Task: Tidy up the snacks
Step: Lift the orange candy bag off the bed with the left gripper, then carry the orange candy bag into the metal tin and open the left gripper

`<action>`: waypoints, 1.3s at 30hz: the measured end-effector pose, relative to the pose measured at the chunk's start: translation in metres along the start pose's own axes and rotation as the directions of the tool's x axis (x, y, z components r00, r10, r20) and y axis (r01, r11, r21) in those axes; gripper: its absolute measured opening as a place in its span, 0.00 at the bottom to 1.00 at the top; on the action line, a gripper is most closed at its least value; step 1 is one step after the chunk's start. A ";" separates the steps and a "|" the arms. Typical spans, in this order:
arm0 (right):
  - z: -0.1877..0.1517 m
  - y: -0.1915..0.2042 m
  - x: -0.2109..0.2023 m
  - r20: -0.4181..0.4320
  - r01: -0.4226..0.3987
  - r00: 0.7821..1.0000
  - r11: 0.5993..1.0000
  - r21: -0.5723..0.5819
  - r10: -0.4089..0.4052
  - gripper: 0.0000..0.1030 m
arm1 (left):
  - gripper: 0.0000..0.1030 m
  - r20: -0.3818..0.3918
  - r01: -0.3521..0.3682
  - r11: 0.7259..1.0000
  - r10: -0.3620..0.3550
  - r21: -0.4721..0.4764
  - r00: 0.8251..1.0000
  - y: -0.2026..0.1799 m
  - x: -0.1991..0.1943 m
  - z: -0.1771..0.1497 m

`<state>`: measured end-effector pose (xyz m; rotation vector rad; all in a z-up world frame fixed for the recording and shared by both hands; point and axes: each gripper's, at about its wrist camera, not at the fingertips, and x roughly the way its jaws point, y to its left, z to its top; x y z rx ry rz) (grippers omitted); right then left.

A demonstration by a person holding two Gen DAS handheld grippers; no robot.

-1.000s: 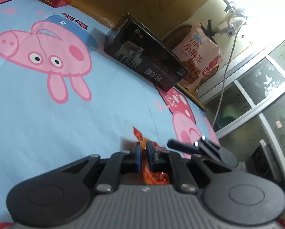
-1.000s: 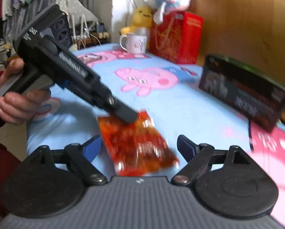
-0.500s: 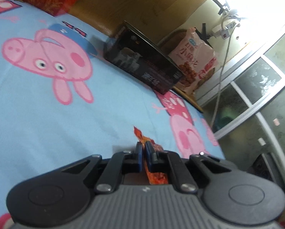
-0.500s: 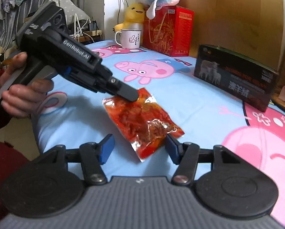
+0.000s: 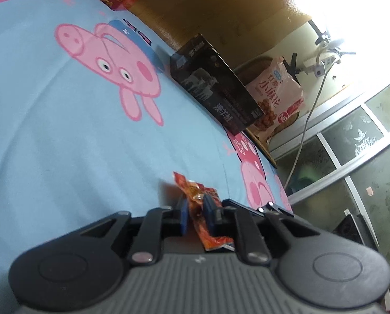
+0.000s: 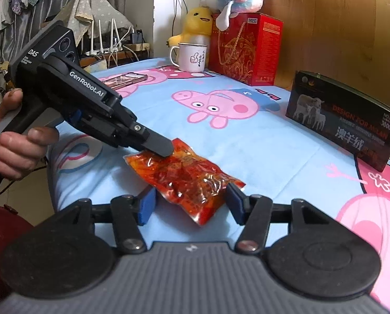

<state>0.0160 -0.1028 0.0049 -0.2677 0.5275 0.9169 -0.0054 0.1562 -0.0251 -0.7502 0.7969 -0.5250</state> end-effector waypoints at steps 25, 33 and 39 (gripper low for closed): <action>0.050 -0.070 -0.021 0.242 0.386 0.894 0.922 0.013 -0.377 0.25 | 0.15 0.011 0.081 0.923 -0.092 0.377 0.996 -0.115 0.060 0.115; 0.098 -0.147 0.031 0.179 0.425 0.885 0.903 0.064 -0.430 0.29 | 0.17 0.085 -0.059 0.909 0.026 0.414 0.996 -0.116 0.130 0.189; 0.100 -0.158 0.041 0.166 0.348 0.915 0.928 0.132 -0.367 0.47 | 0.25 0.203 -0.346 0.813 0.282 0.469 0.938 -0.112 0.168 0.197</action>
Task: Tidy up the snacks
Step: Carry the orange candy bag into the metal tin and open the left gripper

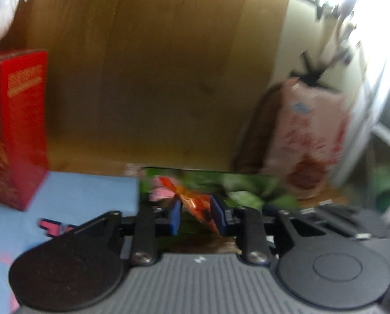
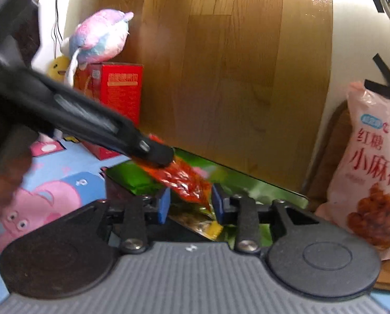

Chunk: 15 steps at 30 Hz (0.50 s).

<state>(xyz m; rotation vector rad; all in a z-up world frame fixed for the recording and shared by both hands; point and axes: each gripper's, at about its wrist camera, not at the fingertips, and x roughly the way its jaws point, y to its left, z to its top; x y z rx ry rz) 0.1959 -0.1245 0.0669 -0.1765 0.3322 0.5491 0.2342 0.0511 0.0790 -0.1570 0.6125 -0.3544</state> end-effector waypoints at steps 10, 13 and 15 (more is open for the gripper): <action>-0.024 0.006 -0.059 0.055 -0.007 0.999 0.988 0.156 -0.001 0.52 | 0.43 0.036 -0.087 0.989 0.083 0.122 0.996 -0.022 -0.038 -0.034; -0.034 0.007 -0.078 0.061 -0.008 0.998 0.971 0.237 -0.006 0.53 | 0.44 0.053 -0.118 0.979 0.111 0.163 0.992 -0.036 -0.055 -0.043; -0.043 0.010 -0.090 0.059 -0.013 0.998 0.956 0.293 -0.004 0.53 | 0.44 0.062 -0.127 0.976 0.118 0.176 0.991 -0.043 -0.070 -0.052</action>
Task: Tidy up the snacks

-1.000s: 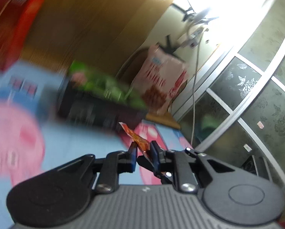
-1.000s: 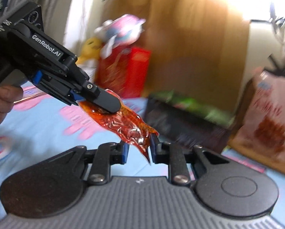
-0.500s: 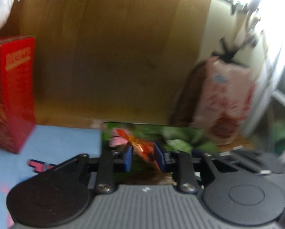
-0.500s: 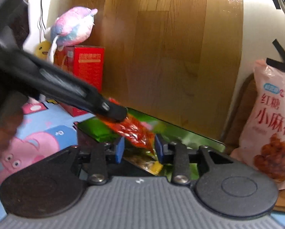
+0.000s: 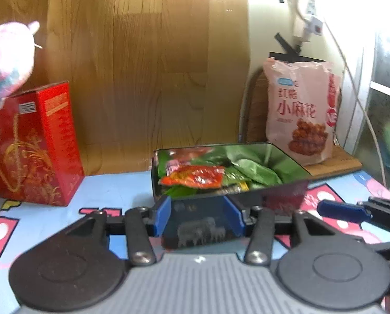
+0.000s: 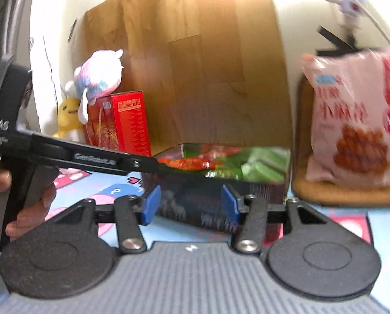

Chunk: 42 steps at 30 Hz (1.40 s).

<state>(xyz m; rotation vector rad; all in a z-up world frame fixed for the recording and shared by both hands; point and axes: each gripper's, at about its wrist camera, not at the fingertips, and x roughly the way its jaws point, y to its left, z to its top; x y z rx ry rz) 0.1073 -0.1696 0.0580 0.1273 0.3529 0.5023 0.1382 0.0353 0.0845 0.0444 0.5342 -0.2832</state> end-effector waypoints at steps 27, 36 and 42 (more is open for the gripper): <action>-0.084 0.023 -0.075 -0.125 0.056 0.992 0.930 0.364 -0.010 0.83 | 1.00 -0.126 -0.228 0.974 0.227 0.008 0.966 -0.044 -0.069 -0.112; -0.087 0.026 -0.080 -0.107 0.076 0.993 0.929 0.361 -0.040 0.91 | 1.00 -0.156 -0.306 0.951 0.310 0.048 0.938 -0.049 -0.067 -0.119; -0.087 0.021 -0.082 -0.096 0.083 0.994 0.923 0.375 -0.051 0.92 | 1.00 -0.175 -0.309 0.950 0.311 0.041 0.934 -0.050 -0.063 -0.122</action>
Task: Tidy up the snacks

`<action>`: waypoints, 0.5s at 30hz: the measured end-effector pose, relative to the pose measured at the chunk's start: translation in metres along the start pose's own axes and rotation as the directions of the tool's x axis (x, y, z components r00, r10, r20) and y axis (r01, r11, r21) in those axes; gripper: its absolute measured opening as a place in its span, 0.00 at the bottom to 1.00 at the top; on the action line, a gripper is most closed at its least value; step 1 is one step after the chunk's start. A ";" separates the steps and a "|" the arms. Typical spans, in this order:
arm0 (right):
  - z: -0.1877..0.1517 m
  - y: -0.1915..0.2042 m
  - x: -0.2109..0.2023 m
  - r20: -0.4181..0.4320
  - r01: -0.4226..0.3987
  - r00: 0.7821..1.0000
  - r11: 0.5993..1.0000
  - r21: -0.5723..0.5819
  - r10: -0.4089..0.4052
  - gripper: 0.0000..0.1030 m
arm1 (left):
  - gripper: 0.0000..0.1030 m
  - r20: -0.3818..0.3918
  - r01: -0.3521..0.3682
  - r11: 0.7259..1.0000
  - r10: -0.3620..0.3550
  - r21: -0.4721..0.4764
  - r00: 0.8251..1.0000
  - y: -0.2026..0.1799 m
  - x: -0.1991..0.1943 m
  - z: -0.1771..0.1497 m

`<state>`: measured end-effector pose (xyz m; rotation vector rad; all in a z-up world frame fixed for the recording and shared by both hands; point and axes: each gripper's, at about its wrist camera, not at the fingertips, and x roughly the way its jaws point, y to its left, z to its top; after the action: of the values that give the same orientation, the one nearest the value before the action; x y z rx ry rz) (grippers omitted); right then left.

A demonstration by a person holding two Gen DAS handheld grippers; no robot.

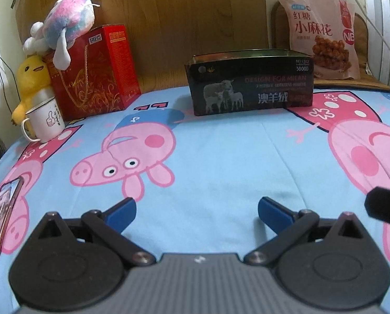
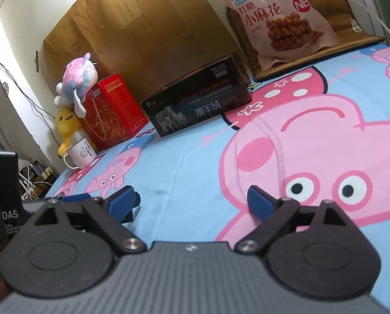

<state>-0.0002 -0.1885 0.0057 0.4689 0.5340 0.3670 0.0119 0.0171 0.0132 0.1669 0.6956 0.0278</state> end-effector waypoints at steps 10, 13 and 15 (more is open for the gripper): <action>0.002 -0.003 0.004 0.008 -0.005 1.000 1.000 0.007 0.005 0.93 | 1.00 0.007 -0.049 0.999 0.049 -0.007 0.999 0.005 0.002 0.002; 0.002 -0.003 0.004 0.012 -0.005 1.000 1.000 0.001 0.005 0.93 | 1.00 -0.002 -0.058 0.998 0.058 -0.014 0.998 0.006 0.006 0.002; 0.002 -0.003 0.004 0.017 -0.002 1.000 1.000 -0.002 0.002 0.93 | 1.00 -0.004 -0.062 0.998 0.062 -0.011 0.998 0.005 0.007 0.001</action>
<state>0.0048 -0.1899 0.0035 0.4702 0.5165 0.3649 0.0180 0.0220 0.0105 0.1772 0.6936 0.0911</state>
